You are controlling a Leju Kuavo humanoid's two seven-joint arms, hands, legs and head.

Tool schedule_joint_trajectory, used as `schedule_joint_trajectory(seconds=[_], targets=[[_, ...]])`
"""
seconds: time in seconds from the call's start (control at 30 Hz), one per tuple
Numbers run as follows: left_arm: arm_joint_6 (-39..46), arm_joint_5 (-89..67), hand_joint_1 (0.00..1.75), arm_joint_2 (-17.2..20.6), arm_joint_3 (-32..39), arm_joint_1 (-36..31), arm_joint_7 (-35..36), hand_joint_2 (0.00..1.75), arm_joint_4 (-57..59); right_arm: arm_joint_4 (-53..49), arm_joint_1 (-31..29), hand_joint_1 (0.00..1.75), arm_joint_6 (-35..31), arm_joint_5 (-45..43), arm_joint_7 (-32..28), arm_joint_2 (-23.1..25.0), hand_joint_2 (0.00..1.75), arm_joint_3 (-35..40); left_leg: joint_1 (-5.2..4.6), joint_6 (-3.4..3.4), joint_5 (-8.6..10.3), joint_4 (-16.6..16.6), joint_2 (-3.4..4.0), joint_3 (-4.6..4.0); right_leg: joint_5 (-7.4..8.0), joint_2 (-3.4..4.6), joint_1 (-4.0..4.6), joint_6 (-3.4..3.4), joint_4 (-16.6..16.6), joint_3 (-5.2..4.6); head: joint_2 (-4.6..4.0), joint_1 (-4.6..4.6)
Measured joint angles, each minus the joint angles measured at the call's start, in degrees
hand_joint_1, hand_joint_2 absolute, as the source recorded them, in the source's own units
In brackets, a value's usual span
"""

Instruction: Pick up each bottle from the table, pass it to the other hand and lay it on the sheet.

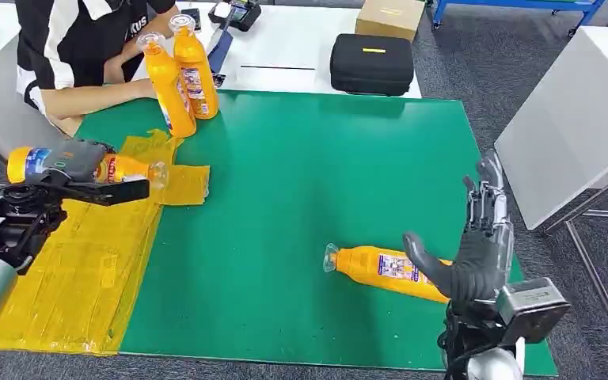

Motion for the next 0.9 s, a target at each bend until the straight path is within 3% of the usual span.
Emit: schedule_joint_trajectory(seconds=[0.77, 0.8, 0.83, 0.87, 0.9], targets=[[-8.5, 3.32, 1.75, -2.36, 2.39, 1.78, -0.13, 1.75, 3.5, 4.76, -1.83, 0.0, 1.44, 0.61, 3.43, -0.22, 1.75, 2.49, 0.0, 0.0, 0.0, 0.0, 0.0, -0.01, 0.0, 0.0, 0.0, 0.0, 0.0, -0.01, 0.0, 0.0], [-9.3, 3.69, 1.54, -2.41, 2.41, 1.93, -0.11, 1.75, 3.63, 4.96, -1.76, 0.0, 1.44, 0.5, 3.45, -0.28, 1.75, 2.6, 0.0, -0.01, 0.0, 0.0, 0.0, -0.02, 0.0, 0.0, 0.0, 0.0, 0.0, -0.01, 0.0, 0.0], [-10.05, 3.95, 0.0, -2.45, 2.43, 2.09, -0.15, 1.75, 3.74, 5.13, -1.7, 0.0, 1.44, 0.39, 3.48, -0.35, 1.75, 2.77, 0.0, -0.01, 0.0, 0.0, 0.0, -0.02, 0.0, 0.0, 0.0, 0.0, 0.0, -0.01, 0.0, 0.0], [-10.57, 4.15, 0.0, -2.51, 2.43, 2.35, -0.24, 1.75, 3.85, 5.26, -1.69, 0.0, 1.44, 0.26, 3.48, -0.41, 1.75, 2.88, 0.0, -0.01, 0.0, 0.0, 0.0, -0.02, 0.0, 0.0, 0.0, 0.0, 0.0, -0.02, 0.0, 0.0], [-11.21, 4.24, 0.0, -2.56, 2.43, 2.6, -0.39, 0.0, 4.09, 5.51, -1.7, 0.0, 1.42, 0.09, 3.48, -0.53, 1.75, 3.02, 0.0, -0.01, 0.0, 0.0, 0.0, -0.02, 0.0, 0.0, 0.0, 0.0, 0.0, -0.02, 0.0, -0.02]])
